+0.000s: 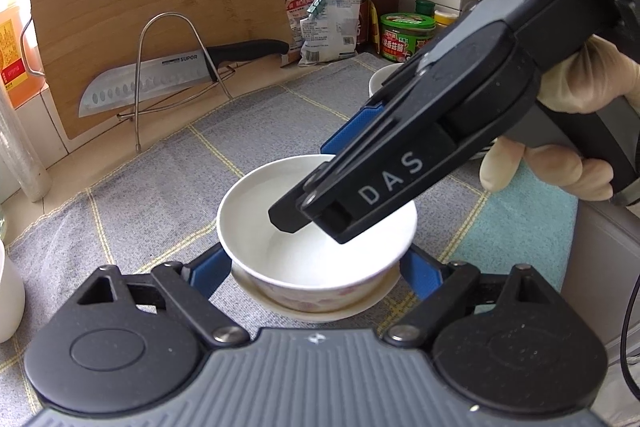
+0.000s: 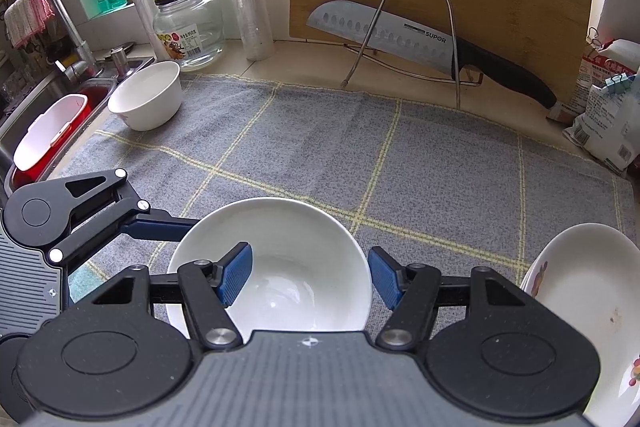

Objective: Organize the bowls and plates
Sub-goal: 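Lower the pink-flower bowl into the placed bowl and open the right tool, then withdraw the right tool from the stacked bowls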

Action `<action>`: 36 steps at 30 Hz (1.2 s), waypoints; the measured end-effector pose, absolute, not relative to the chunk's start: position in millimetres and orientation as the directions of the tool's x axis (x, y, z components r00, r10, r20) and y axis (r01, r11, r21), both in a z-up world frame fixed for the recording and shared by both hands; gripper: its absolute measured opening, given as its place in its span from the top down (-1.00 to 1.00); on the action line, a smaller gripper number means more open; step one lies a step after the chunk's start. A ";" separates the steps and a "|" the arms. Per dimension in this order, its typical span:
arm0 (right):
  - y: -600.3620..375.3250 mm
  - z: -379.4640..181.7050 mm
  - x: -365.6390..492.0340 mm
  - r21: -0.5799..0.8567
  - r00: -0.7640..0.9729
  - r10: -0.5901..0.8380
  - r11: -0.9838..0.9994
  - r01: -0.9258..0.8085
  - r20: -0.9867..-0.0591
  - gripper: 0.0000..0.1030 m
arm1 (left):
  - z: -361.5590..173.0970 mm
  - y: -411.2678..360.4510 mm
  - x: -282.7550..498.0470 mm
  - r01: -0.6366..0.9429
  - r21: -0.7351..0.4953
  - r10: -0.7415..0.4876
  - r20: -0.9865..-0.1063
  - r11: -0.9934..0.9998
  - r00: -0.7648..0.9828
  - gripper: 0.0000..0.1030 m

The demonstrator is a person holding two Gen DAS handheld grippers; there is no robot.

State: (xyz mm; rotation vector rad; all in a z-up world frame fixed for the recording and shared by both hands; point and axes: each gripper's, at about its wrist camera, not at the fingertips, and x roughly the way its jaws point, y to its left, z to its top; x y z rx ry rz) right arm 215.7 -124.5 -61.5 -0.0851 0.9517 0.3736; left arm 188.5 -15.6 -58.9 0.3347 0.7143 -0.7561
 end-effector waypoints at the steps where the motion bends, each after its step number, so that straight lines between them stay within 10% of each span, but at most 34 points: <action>1: -124.2 -61.6 215.6 0.089 0.522 0.273 0.933 -0.349 -0.808 -0.36 | -59.4 -15.5 188.5 0.723 0.026 -0.507 -0.695 0.691 0.510 -0.78; 11: -121.1 -53.5 206.6 0.092 0.537 0.296 0.923 -0.373 -0.790 -0.99 | -53.9 -8.2 176.2 0.736 0.088 -0.500 -0.680 0.671 0.537 -0.87; 36: -89.6 -35.7 211.4 0.004 0.585 0.365 0.851 -0.526 -0.724 -1.00 | -50.8 76.3 175.9 0.397 0.051 -0.245 -0.714 0.916 0.656 -0.88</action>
